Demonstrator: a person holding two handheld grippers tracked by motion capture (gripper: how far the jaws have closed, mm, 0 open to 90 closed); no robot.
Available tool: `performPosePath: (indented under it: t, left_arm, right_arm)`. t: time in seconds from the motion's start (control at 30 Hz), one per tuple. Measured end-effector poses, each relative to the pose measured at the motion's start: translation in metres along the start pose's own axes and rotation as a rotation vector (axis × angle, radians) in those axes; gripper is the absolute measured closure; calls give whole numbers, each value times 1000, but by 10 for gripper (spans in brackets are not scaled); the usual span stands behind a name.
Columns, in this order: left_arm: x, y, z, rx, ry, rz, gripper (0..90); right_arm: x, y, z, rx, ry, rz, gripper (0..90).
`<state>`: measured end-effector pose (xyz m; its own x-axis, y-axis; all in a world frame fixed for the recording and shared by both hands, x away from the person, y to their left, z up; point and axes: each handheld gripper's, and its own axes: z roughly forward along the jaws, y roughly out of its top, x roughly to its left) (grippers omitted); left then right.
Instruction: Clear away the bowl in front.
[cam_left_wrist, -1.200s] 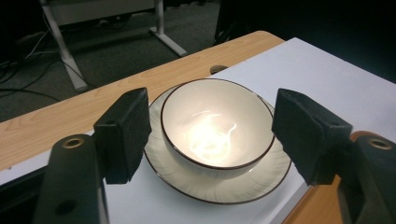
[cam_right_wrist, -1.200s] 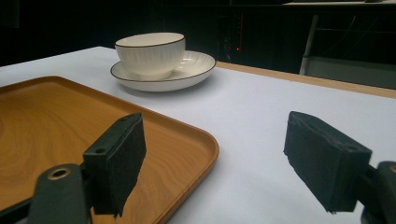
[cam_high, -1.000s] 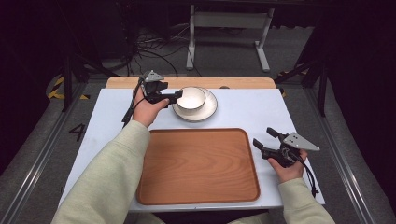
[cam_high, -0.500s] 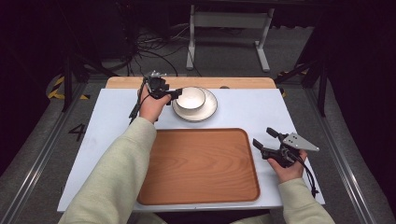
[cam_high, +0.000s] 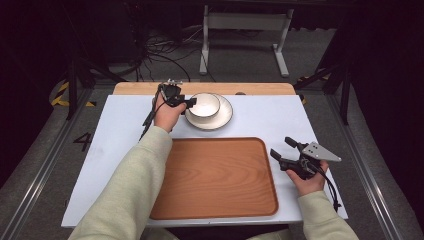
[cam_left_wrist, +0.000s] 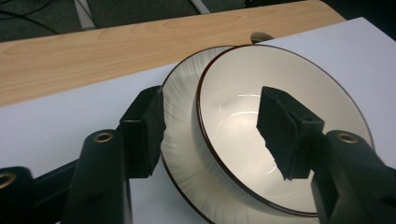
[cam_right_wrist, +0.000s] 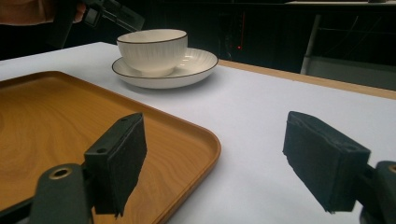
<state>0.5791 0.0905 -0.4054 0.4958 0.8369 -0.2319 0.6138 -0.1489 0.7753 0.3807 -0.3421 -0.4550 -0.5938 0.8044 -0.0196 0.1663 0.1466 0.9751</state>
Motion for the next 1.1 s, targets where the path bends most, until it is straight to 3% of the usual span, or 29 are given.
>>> performPosePath:
  t: [0.27,0.47,1.1]
  left_arm:
    - [0,-6,11,26,-36,-46,516]
    - [-1,-9,17,62,-39,-62,539]
    - [-11,-14,29,125,-19,-60,652]
  right_arm:
    - [0,0,0,3,2,-2,224]
    - [0,0,0,3,1,-7,224]
    - [1,0,0,4,0,-7,224]
